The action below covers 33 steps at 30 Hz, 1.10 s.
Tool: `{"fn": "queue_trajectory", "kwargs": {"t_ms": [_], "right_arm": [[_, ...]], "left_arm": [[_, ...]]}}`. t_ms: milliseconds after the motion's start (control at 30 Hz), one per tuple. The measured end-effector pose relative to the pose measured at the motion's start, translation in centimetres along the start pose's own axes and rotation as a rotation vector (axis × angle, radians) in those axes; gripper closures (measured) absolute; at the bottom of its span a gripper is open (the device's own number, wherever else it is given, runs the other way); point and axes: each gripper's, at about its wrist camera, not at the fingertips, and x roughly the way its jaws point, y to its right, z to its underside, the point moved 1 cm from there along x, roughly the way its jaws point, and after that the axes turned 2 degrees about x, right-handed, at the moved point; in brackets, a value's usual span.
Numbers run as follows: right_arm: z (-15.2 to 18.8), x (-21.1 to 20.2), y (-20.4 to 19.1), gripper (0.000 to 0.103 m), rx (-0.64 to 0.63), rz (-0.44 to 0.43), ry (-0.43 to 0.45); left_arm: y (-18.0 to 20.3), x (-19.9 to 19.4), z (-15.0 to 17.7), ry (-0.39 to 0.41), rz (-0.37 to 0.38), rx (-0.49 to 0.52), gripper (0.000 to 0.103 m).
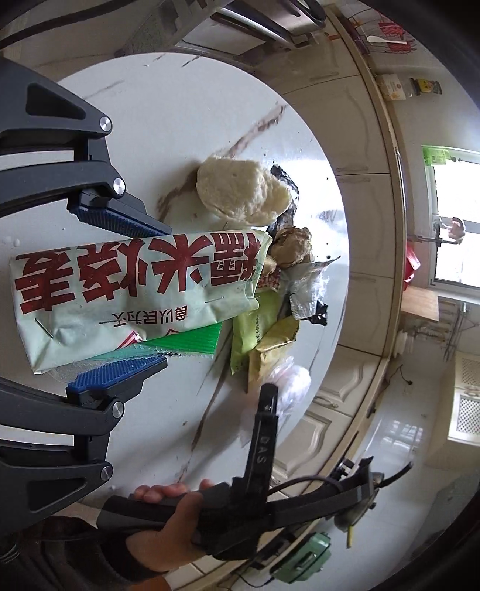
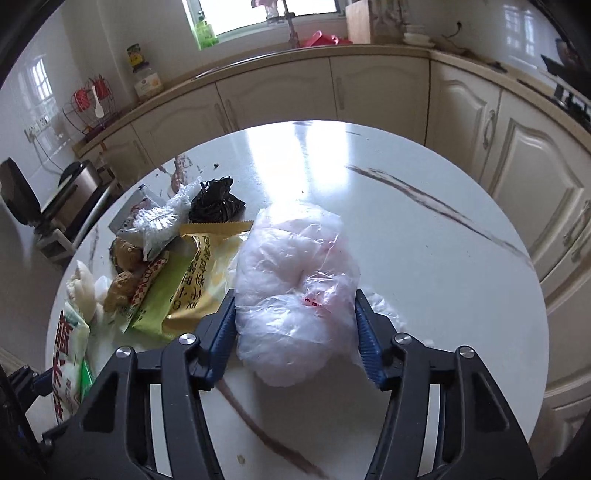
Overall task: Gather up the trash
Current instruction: 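Grasp the white-red snack bag with the left tool while the right tool grasps the plastic bag, then drop the snack bag into the blue bin with the left tool while the right tool drops the plastic bag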
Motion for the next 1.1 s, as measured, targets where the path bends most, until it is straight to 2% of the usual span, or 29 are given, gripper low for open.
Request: {"fn": "queue_trajectory", "kwargs": {"t_ms": [100, 200, 267, 400, 533, 667, 833, 933, 1100], "right_arm": [[0.7, -2.7, 0.4, 0.048, 0.025, 0.017, 0.051], [1.5, -6.3, 0.2, 0.048, 0.048, 0.029, 0.118], [2.0, -8.5, -1.1, 0.047, 0.035, -0.002, 0.147], [3.2, -11.6, -6.2, 0.047, -0.038, -0.082, 0.179], [4.7, -12.7, -13.8, 0.045, -0.133, -0.198, 0.176], [6.0, -11.6, -21.8, 0.045, -0.255, -0.274, 0.134], [7.7, -8.6, -29.7, 0.045, -0.345, -0.383, 0.056], [8.2, -6.0, -33.0, 0.045, -0.370, -0.433, -0.013], [8.8, -1.5, -36.9, 0.045, -0.417, -0.408, -0.083]], "left_arm": [[0.3, -0.6, 0.0, 0.020, 0.017, -0.005, 0.046], [-0.3, -3.2, 0.5, 0.056, 0.022, -0.011, 0.046], [-1.1, -4.9, 1.1, 0.079, 0.021, -0.017, 0.046], [-4.0, -8.7, 2.8, 0.120, -0.012, -0.056, 0.045], [-7.7, -12.1, 5.4, 0.136, -0.061, -0.102, 0.045], [-11.3, -15.0, 8.5, 0.125, -0.118, -0.148, 0.045], [-15.1, -17.5, 11.8, 0.089, -0.182, -0.213, 0.045], [-17.1, -17.1, 13.2, 0.050, -0.201, -0.246, 0.045], [-20.2, -14.6, 14.5, -0.025, -0.212, -0.306, 0.045]]}}
